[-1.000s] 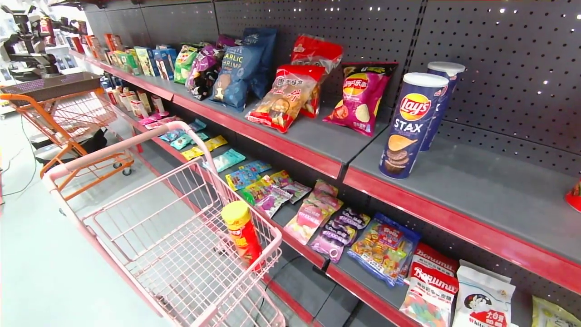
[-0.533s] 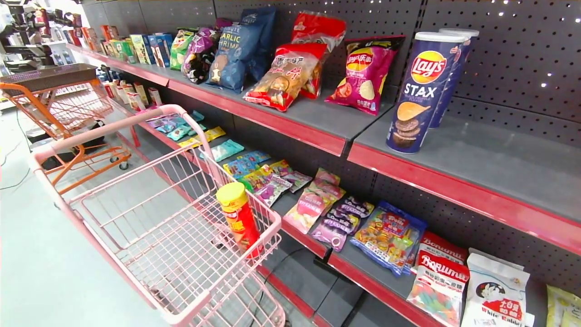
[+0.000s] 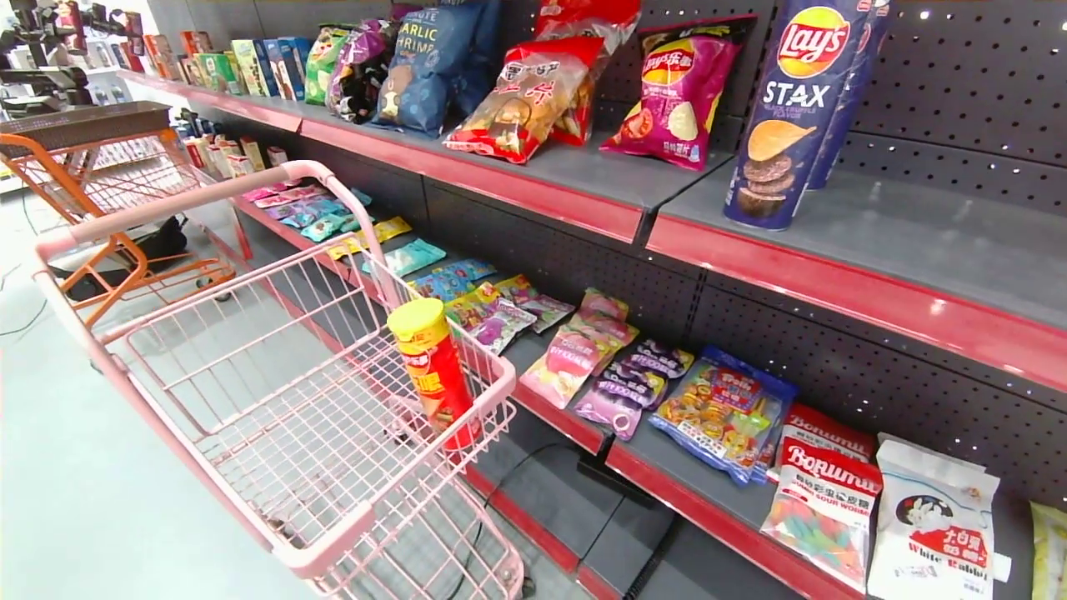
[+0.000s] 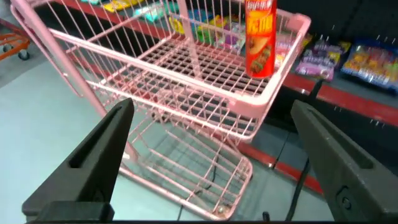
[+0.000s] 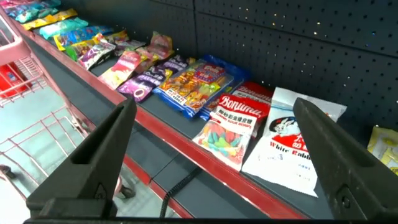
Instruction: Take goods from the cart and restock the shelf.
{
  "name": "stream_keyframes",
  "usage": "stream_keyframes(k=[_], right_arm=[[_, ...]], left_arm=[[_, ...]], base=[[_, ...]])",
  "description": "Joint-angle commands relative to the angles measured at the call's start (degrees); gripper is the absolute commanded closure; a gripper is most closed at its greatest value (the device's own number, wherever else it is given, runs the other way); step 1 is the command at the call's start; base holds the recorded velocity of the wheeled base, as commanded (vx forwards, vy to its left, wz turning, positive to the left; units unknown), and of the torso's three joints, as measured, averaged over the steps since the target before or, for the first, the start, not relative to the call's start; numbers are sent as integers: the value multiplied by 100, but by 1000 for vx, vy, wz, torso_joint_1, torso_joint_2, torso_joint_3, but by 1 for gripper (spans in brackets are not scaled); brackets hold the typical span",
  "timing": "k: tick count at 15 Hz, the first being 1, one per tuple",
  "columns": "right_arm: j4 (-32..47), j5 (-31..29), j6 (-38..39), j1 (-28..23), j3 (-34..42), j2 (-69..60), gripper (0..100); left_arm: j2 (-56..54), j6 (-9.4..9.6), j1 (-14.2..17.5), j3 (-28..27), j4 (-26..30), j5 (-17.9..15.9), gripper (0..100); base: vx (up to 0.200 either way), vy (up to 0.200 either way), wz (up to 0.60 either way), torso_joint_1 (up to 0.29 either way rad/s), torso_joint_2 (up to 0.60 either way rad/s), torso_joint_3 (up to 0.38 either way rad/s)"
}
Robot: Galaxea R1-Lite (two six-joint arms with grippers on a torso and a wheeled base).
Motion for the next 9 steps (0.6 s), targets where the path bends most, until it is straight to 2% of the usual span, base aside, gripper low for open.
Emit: stream_keyframes(k=[1, 2, 3, 4, 5, 6, 7, 8, 9], right_arm=[[2, 3, -7, -5, 1, 5, 0], [2, 3, -7, 4, 1, 5, 0], [2, 3, -7, -5, 1, 5, 0], [2, 3, -7, 4, 1, 5, 0], [2, 3, -7, 4, 1, 5, 0], [2, 3, -7, 4, 1, 5, 0], [2, 3, 2, 4, 1, 5, 0], [2, 3, -7, 4, 1, 5, 0], [2, 3, 2, 4, 1, 5, 0]], left_arm=[[2176, -1131, 16, -2475, -256, 198, 0], [3336, -1596, 113, -3583, -230, 426, 0], [4223, -1403, 342, -3635, -353, 541, 0], [4566, -1122, 298, -3451, -573, 532, 0], [5138, -955, 236, -3152, -1188, 488, 0], [6008, -920, 245, -2853, -2260, 338, 0], [6737, -823, 245, -2642, -3174, 75, 0], [7265, -630, 245, -2484, -3675, -330, 0], [7634, -463, 263, -2414, -3921, -839, 0]], base=[[0, 0, 0, -12, 66, 51], [0, 0, 0, 0, 0, 0], [0, 0, 0, 0, 0, 0], [0, 0, 0, 0, 0, 0], [0, 0, 0, 0, 0, 0], [0, 0, 0, 0, 0, 0], [0, 0, 0, 0, 0, 0], [0, 0, 0, 0, 0, 0], [0, 0, 0, 0, 0, 0]])
